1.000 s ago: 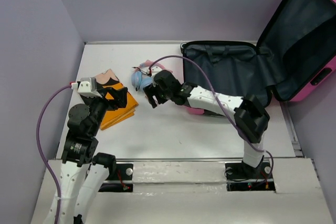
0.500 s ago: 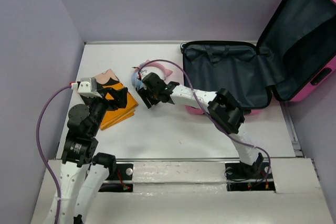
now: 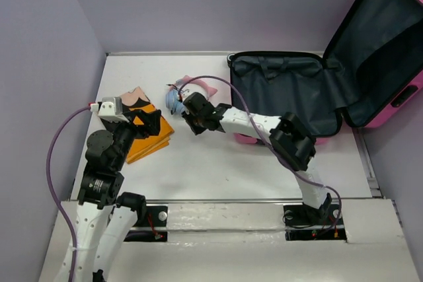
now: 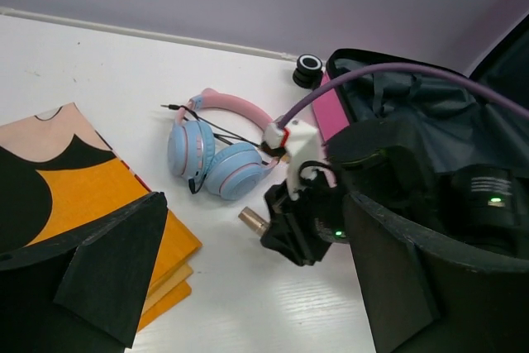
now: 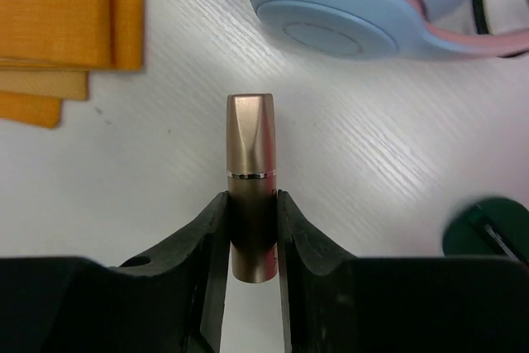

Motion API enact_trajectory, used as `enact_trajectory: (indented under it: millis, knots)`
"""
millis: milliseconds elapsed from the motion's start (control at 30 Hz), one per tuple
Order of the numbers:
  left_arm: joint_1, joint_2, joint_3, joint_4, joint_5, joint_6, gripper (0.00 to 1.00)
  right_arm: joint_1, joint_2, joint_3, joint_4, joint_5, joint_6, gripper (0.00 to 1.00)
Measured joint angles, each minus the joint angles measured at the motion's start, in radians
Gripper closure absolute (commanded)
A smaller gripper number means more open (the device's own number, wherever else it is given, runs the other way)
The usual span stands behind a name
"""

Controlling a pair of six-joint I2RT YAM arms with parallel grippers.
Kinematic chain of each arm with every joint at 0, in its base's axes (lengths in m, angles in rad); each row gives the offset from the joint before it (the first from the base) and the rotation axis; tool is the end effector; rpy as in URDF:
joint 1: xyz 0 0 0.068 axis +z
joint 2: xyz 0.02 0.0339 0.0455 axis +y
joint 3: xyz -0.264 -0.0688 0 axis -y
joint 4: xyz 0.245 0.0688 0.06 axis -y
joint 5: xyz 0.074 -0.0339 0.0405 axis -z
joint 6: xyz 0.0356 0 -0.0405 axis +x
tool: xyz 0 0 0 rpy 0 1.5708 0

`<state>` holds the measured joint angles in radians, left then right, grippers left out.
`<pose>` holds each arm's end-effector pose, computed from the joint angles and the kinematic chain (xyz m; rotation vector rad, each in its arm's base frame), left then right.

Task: Pack the luggage

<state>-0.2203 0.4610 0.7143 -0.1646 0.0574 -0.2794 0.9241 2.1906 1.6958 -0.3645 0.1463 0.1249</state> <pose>0.1116 -0.0271 0.3601 0.0027 1.4982 -0.4463 0.2987 0.3870 0.1821 -0.8878 2.2729 0.2991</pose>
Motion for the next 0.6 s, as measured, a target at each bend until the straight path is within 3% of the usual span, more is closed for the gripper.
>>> enact_trajectory:
  millis: [233,333,433,467,500,600]
  knots:
    - [0.0,0.057,-0.001,0.021,0.063,-0.013,0.1,-0.032,-0.393,-0.175,0.006,0.056,0.019,0.92]
    - [0.0,0.145,-0.002,0.055,0.156,-0.03,0.16,-0.151,-0.603,-0.278,0.056,0.068,0.048,0.92]
    - [-0.006,0.283,-0.003,0.08,0.251,-0.058,0.24,-0.353,-0.751,-0.398,0.089,0.101,0.09,0.89]
    - [-0.018,0.333,-0.004,0.092,0.268,-0.073,0.25,-0.419,-0.773,-0.434,0.09,0.117,0.096,0.82]
    - [-0.048,0.38,-0.004,0.107,0.265,-0.094,0.28,-0.476,-0.785,-0.474,0.093,0.126,0.109,0.59]
    - [-0.203,0.534,-0.003,0.139,0.22,-0.145,0.33,-0.575,-0.771,-0.561,0.077,0.134,0.138,0.28]
